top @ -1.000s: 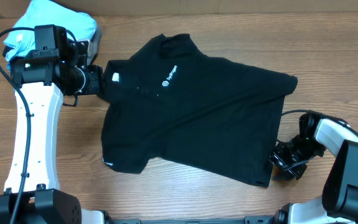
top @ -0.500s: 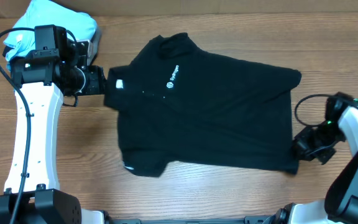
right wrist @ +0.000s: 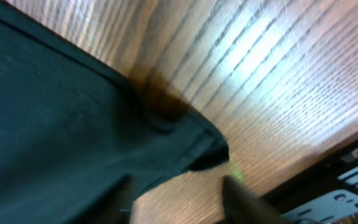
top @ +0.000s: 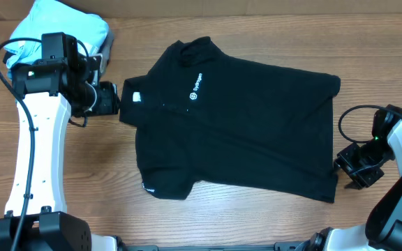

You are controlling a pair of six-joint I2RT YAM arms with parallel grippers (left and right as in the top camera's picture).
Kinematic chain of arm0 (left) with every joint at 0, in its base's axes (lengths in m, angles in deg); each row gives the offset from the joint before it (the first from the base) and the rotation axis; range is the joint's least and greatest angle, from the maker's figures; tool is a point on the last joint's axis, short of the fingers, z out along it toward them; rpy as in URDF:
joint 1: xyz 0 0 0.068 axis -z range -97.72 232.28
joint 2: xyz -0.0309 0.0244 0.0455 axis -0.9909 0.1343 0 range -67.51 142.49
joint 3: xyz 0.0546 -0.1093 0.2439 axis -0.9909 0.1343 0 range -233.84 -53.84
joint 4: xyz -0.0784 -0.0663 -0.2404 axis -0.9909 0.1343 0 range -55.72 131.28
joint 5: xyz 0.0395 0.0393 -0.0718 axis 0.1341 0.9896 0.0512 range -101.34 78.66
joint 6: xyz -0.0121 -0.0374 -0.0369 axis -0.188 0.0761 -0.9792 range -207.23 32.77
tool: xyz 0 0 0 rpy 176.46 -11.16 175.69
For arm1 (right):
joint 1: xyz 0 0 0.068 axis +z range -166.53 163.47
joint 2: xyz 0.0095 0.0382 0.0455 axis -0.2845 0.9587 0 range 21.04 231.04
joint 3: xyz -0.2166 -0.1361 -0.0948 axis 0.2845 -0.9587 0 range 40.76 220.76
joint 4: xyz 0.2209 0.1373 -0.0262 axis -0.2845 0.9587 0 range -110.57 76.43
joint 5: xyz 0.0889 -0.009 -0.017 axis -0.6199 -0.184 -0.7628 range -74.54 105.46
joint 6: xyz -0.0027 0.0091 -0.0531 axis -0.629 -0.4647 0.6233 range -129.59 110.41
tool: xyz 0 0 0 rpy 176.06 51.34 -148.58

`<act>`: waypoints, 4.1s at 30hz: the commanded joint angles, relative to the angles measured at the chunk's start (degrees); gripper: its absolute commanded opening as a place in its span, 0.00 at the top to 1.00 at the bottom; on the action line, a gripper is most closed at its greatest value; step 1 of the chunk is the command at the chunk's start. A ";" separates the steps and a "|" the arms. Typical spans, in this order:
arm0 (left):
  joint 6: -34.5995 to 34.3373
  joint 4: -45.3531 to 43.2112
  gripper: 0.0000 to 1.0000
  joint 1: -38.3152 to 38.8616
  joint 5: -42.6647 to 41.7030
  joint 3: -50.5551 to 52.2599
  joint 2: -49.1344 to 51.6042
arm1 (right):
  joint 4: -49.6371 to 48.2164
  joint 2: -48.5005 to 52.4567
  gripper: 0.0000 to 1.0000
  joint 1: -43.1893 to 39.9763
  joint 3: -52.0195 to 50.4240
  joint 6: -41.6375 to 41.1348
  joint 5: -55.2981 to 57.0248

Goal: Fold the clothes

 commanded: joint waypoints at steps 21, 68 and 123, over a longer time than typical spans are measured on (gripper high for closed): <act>-11.47 -28.74 0.48 4.24 -6.93 44.96 -0.63 | -5.27 -1.36 0.36 -1.51 0.74 3.91 -6.56; -9.11 -11.32 0.35 -4.15 0.07 28.44 -1.20 | -9.70 -1.66 0.96 2.78 -6.12 -1.11 0.57; 2.54 -3.34 0.00 15.78 -1.62 13.25 -26.34 | -16.55 -31.26 0.13 7.52 2.56 11.21 -38.21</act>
